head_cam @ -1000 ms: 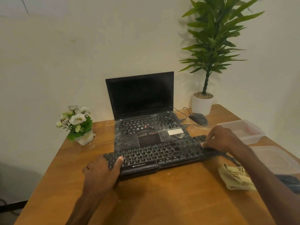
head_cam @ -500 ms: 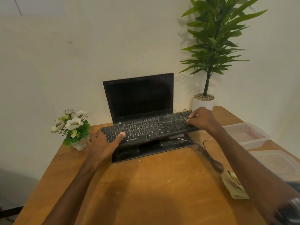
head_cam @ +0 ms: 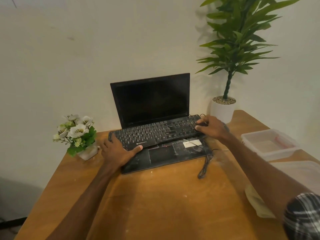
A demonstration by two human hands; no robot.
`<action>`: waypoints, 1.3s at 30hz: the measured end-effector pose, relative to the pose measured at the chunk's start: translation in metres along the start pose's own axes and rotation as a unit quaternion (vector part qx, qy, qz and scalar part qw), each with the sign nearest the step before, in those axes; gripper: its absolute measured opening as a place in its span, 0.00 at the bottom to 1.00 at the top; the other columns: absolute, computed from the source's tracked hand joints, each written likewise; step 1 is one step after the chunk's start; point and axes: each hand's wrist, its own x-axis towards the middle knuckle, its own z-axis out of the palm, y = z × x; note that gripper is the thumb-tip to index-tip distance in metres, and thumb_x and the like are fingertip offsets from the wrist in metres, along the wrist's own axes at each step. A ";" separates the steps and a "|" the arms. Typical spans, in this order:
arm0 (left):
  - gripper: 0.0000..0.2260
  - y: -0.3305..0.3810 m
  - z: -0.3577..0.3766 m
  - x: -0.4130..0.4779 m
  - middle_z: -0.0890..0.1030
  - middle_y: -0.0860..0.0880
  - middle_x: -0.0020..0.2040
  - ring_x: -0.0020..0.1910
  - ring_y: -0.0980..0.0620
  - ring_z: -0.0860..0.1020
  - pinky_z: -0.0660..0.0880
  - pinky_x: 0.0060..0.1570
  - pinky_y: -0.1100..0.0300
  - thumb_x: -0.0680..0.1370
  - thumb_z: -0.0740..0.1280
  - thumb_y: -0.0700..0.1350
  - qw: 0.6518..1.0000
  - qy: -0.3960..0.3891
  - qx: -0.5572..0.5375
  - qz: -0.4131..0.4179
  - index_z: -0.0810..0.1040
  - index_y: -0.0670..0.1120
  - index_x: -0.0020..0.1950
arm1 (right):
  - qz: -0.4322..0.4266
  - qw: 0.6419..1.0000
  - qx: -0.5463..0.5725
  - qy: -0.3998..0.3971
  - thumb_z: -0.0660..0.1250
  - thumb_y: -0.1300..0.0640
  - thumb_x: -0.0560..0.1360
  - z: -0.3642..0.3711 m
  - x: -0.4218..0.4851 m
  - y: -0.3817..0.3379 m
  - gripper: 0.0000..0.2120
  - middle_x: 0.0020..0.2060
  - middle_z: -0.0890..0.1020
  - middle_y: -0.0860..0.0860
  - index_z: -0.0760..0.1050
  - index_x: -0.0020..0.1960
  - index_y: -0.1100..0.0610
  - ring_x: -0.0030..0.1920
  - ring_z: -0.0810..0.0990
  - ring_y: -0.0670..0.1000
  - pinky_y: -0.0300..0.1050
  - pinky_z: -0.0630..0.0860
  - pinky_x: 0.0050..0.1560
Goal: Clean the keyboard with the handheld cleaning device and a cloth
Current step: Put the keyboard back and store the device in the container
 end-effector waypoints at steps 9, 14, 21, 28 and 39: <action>0.29 0.059 0.042 -0.103 0.59 0.47 0.81 0.80 0.45 0.55 0.61 0.77 0.42 0.76 0.75 0.56 0.978 0.052 -0.047 0.196 0.71 0.52 0.75 | -0.090 0.994 -0.060 -0.016 0.76 0.60 0.72 -0.080 -0.112 0.008 0.05 0.42 0.87 0.45 0.87 0.46 0.53 0.43 0.84 0.41 0.41 0.80 0.53; 0.12 0.107 0.062 -0.167 0.72 0.54 0.71 0.69 0.60 0.61 0.66 0.70 0.57 0.77 0.72 0.50 0.937 0.030 -0.125 0.326 0.80 0.54 0.61 | -0.026 0.981 -0.129 -0.142 0.78 0.58 0.69 -0.125 -0.177 0.026 0.06 0.39 0.87 0.47 0.84 0.43 0.48 0.41 0.85 0.44 0.51 0.83 0.51; 0.04 0.146 0.092 -0.227 0.78 0.57 0.63 0.65 0.59 0.69 0.60 0.64 0.65 0.80 0.69 0.51 0.910 -0.062 -0.117 0.393 0.80 0.55 0.54 | -0.009 0.947 -0.287 -0.147 0.73 0.40 0.73 -0.103 -0.220 0.052 0.19 0.55 0.82 0.41 0.80 0.61 0.45 0.51 0.79 0.44 0.43 0.79 0.54; 0.15 0.164 0.097 -0.239 0.80 0.59 0.55 0.50 0.63 0.78 0.76 0.49 0.65 0.81 0.69 0.57 0.893 -0.228 -0.243 0.304 0.78 0.51 0.64 | 0.002 0.982 -0.185 -0.041 0.71 0.53 0.76 -0.105 -0.205 0.055 0.09 0.43 0.85 0.55 0.83 0.47 0.59 0.44 0.83 0.53 0.56 0.82 0.49; 0.12 0.179 0.106 -0.202 0.88 0.44 0.52 0.48 0.44 0.87 0.84 0.44 0.54 0.83 0.71 0.47 0.790 -0.384 -0.429 0.210 0.82 0.42 0.64 | 0.064 0.994 0.079 -0.045 0.75 0.51 0.74 -0.127 -0.188 0.043 0.10 0.44 0.87 0.51 0.80 0.53 0.53 0.43 0.87 0.51 0.50 0.84 0.45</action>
